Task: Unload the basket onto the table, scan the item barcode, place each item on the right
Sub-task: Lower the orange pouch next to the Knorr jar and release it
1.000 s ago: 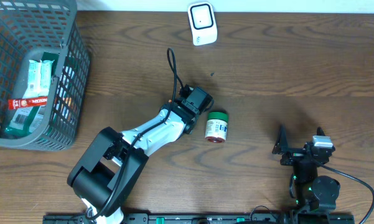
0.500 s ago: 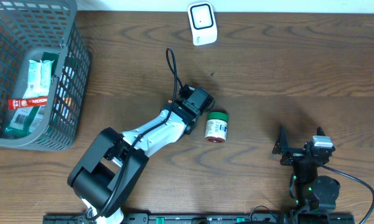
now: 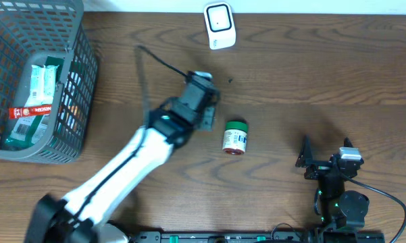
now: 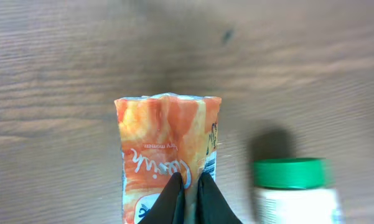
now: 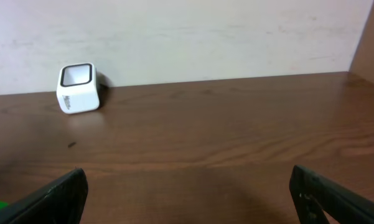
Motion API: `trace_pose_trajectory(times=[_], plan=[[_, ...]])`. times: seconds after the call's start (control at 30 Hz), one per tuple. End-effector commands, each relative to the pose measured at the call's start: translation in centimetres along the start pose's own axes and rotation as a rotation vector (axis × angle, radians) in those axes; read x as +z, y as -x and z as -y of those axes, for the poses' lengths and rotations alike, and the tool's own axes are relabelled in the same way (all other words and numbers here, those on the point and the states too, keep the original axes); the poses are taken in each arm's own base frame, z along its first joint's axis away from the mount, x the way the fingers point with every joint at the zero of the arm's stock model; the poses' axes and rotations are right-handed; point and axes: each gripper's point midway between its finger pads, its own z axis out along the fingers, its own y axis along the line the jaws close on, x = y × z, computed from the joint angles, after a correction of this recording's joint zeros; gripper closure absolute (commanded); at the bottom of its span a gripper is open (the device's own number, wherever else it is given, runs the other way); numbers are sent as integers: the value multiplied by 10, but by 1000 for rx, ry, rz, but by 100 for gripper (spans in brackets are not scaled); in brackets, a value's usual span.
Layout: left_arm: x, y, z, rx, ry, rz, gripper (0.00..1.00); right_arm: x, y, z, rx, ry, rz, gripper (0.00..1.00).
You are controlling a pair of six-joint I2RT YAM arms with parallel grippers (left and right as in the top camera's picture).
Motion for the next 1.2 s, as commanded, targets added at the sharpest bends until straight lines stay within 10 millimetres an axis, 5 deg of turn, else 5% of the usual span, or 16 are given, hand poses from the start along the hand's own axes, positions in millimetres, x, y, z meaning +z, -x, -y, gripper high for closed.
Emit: trace_pose_trajectory(times=[0.0, 0.17, 0.5, 0.7, 0.87, 1.17], plan=[[-12, -1, 18, -150, -237, -86, 93, 0, 0, 2, 13, -9, 1, 1], [-13, -6, 23, -271, -478, -216, 93, 0, 0, 2, 13, -9, 1, 1], [24, -24, 9, -375, -539, -343, 93, 0, 0, 2, 13, -9, 1, 1], [41, -25, 35, -363, -758, -375, 93, 0, 0, 2, 13, -9, 1, 1], [69, -36, 27, -377, -711, -389, 93, 0, 0, 2, 13, -9, 1, 1], [83, -50, 18, -379, -655, -403, 93, 0, 0, 2, 13, -9, 1, 1]])
